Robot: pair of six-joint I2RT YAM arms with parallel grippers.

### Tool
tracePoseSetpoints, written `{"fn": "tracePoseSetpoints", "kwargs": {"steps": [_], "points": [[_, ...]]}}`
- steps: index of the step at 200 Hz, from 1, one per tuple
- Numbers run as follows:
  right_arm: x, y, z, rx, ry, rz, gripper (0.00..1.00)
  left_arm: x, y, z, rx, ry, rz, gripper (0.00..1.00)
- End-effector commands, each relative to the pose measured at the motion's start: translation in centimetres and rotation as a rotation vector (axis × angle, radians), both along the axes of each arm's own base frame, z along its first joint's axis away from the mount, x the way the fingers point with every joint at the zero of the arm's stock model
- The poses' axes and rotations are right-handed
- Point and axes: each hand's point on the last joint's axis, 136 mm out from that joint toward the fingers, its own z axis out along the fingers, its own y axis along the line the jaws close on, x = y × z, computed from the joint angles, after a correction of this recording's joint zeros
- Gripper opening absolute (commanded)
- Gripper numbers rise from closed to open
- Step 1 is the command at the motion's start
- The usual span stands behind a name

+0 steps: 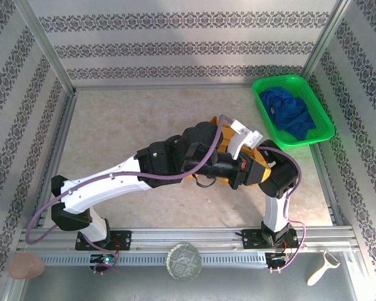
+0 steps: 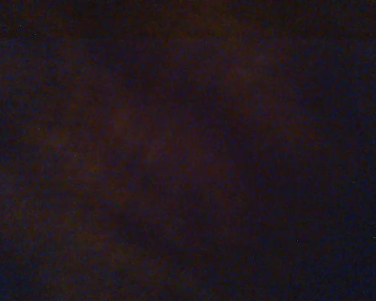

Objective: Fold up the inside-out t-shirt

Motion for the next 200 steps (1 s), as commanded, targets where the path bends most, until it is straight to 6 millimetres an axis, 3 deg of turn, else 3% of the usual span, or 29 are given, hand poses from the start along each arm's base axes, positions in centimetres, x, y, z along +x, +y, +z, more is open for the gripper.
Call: {"fn": "tracePoseSetpoints", "kwargs": {"steps": [1, 34, 73, 82, 109, 134, 164, 183, 200], "points": [[-5.4, -4.1, -5.2, -0.134, 0.407, -0.095, 0.86, -3.2, 0.8, 4.8, -0.139, -0.062, -0.104, 0.00], [-6.9, -4.0, -5.6, -0.152, 0.591, -0.119, 0.86, -1.9, 0.5, 3.2, -0.125, -0.048, -0.049, 0.00], [-7.9, -3.0, -8.0, -0.077, 0.714, -0.117, 0.80, -0.7, 0.5, 2.4, -0.138, -0.028, -0.011, 0.00], [-7.8, -2.7, -8.4, -0.062, 0.707, -0.103, 0.73, -0.7, 0.5, 2.2, -0.138, -0.026, -0.011, 0.00], [-6.8, -2.1, -9.3, -0.021, 0.625, -0.061, 0.30, -0.5, 0.6, 2.0, -0.151, -0.021, -0.002, 0.00], [-5.2, -1.9, -9.4, 0.016, 0.505, 0.000, 0.11, -0.4, 0.8, 2.0, -0.165, -0.023, 0.005, 0.00], [-1.4, -0.9, -6.7, 0.029, 0.292, 0.150, 0.00, -0.2, 0.6, 1.5, -0.164, -0.013, 0.000, 0.00], [2.3, 1.5, -2.7, 0.031, 0.100, 0.347, 0.00, 0.0, 0.3, 0.8, -0.164, 0.002, -0.004, 0.00], [5.2, 4.3, 2.2, 0.063, -0.127, 0.530, 0.00, 0.1, -0.2, -0.1, -0.167, 0.027, -0.012, 0.00]]}}
